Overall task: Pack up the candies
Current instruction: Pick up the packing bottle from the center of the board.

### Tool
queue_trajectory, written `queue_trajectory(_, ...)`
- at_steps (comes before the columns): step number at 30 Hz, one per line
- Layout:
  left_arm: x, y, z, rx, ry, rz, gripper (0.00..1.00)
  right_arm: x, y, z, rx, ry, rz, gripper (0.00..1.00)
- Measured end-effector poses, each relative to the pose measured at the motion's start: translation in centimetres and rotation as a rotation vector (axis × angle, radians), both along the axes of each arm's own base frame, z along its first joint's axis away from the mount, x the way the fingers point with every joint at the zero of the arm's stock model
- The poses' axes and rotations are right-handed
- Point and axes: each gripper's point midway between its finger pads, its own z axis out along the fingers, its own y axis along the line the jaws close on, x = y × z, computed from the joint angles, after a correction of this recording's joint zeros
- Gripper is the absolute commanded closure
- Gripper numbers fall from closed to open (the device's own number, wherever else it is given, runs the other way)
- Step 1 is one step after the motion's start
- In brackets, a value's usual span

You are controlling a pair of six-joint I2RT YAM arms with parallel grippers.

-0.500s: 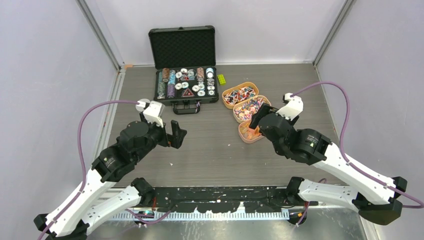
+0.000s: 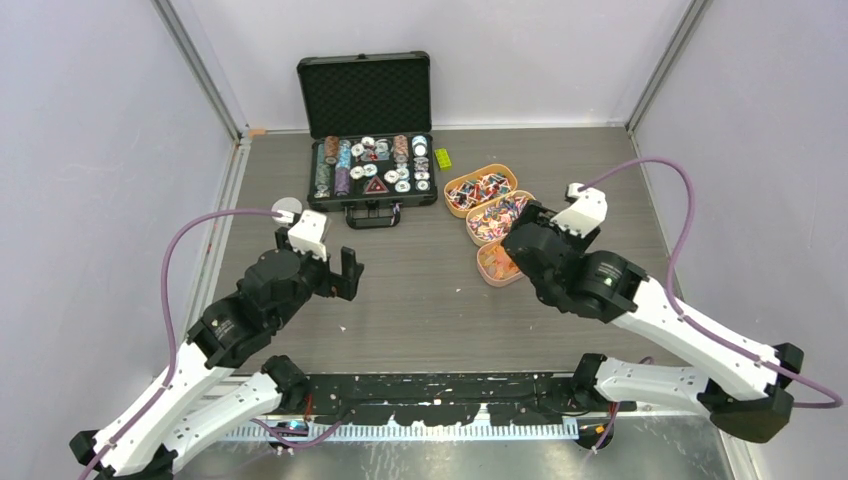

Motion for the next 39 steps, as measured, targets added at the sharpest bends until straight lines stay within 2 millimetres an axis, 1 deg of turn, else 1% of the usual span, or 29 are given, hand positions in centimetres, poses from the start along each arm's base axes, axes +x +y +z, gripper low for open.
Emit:
queue_trajectory(3,0.0,0.3,-0.1,0.015,-0.003,0.01,0.02,1.2,-0.4,-0.3,-0.081,0.004,-0.055,0.17)
queue_trajectory(5,0.0,0.6,-0.1,0.024,-0.005,0.012,0.02,2.4,-1.1,-0.9,-0.143,0.035,-0.105,0.18)
queue_trajectory(8,-0.3,1.0,-0.2,0.047,-0.009,0.01,0.02,4.6,-3.5,-2.1,-0.218,0.104,-0.215,0.22)
queue_trajectory(10,-0.5,1.5,-0.3,0.067,-0.014,0.013,0.02,5.8,-6.2,-3.5,-0.257,0.171,-0.308,0.26)
queue_trajectory(11,-0.6,1.8,-0.3,0.071,-0.017,0.017,0.03,6.1,-7.5,-4.1,-0.262,0.202,-0.343,0.32)
queue_trajectory(12,-0.7,2.0,-0.2,0.075,-0.021,0.022,0.03,6.3,-8.7,-4.7,-0.259,0.231,-0.374,0.37)
queue_trajectory(14,-0.8,2.6,-0.1,0.078,-0.032,0.034,0.03,6.3,-11.5,-6.2,-0.243,0.3,-0.443,0.41)
queue_trajectory(15,-0.9,2.8,-0.1,0.078,-0.038,0.039,0.03,6.1,-12.9,-7.0,-0.228,0.334,-0.479,0.43)
queue_trajectory(17,-1.1,3.2,-0.2,0.083,-0.05,0.046,0.03,5.5,-15.5,-8.8,-0.189,0.405,-0.543,0.51)
queue_trajectory(20,-1.2,3.7,-0.4,0.089,-0.063,0.058,0.03,4.4,-17.6,-11.7,-0.133,0.5,-0.587,0.53)
queue_trajectory(26,-1.3,4.8,-0.1,0.09,-0.098,0.09,0.03,2.6,-19.4,-17.2,-0.075,0.644,-0.62,0.55)
queue_trajectory(29,-1.4,5.2,0.1,0.091,-0.112,0.102,0.04,2.3,-20.0,-19.2,-0.048,0.689,-0.633,0.58)
queue_trajectory(31,-1.4,5.5,0.1,0.09,-0.119,0.112,0.04,2.4,-20.2,-20.1,-0.032,0.701,-0.636,0.64)
queue_trajectory(34,-1.4,5.8,0.2,0.092,-0.125,0.122,0.04,2.8,-20.3,-20.7,-0.014,0.707,-0.629,0.74)
queue_trajectory(39,-1.3,6.0,0.0,0.1,-0.125,0.136,0.04,3.4,-19.8,-20.9,0.0,0.71,-0.576,0.97)
